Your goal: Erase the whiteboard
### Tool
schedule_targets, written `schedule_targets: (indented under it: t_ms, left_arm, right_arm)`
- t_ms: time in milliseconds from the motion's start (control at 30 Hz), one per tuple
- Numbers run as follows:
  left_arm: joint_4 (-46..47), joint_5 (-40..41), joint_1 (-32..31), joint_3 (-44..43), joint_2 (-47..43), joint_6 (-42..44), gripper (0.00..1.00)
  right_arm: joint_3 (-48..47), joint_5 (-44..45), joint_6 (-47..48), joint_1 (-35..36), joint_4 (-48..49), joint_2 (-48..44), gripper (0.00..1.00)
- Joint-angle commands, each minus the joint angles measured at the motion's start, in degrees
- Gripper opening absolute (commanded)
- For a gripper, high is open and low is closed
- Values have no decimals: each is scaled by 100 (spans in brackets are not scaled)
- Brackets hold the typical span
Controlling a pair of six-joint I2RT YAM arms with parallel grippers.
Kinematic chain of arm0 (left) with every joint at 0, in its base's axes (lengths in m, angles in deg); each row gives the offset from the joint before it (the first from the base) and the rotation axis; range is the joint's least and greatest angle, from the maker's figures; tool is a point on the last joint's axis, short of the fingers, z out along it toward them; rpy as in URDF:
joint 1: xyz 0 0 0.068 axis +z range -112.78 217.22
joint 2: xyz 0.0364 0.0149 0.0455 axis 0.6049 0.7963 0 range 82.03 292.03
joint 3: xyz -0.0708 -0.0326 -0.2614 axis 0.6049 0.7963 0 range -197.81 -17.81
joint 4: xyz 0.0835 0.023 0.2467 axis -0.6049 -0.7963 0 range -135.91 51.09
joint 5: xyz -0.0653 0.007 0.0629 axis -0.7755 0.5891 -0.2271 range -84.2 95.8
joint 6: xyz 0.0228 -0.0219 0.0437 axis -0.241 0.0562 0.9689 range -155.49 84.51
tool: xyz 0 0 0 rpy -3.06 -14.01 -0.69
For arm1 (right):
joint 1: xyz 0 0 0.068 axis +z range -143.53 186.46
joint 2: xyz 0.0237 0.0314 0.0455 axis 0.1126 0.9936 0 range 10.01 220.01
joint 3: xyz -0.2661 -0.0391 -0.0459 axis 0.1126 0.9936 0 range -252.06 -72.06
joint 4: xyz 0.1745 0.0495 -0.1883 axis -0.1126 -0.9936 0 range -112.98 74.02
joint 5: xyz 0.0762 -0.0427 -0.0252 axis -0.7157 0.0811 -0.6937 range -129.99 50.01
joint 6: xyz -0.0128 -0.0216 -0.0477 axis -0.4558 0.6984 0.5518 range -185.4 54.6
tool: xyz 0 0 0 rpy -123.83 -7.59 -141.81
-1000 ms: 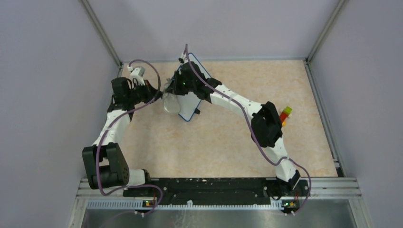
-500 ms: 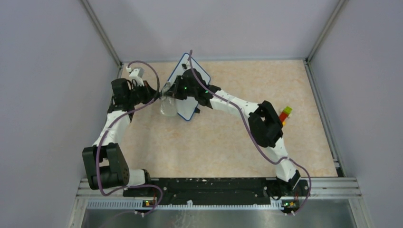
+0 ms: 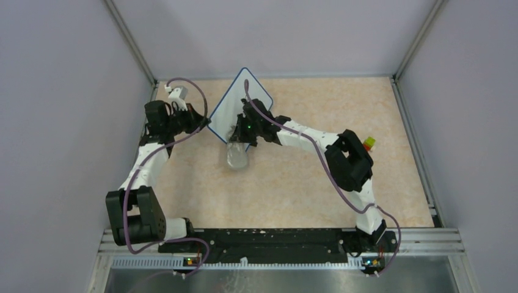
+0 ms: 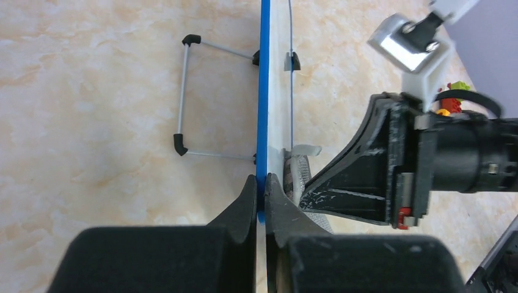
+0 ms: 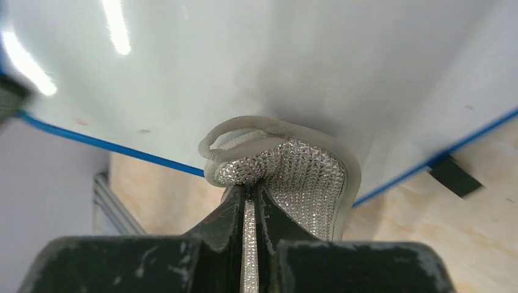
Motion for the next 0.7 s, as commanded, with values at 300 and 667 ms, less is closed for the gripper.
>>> schedule_targets:
  t_ms: [300, 667]
  left_arm:
    - [178, -733, -235, 9, -225, 14, 0]
    - [430, -998, -262, 99, -300, -107, 0]
  right_arm:
    - [-862, -387, 2031, 38, -494, -275, 0]
    - [-1727, -815, 1215, 73, -90, 205, 0]
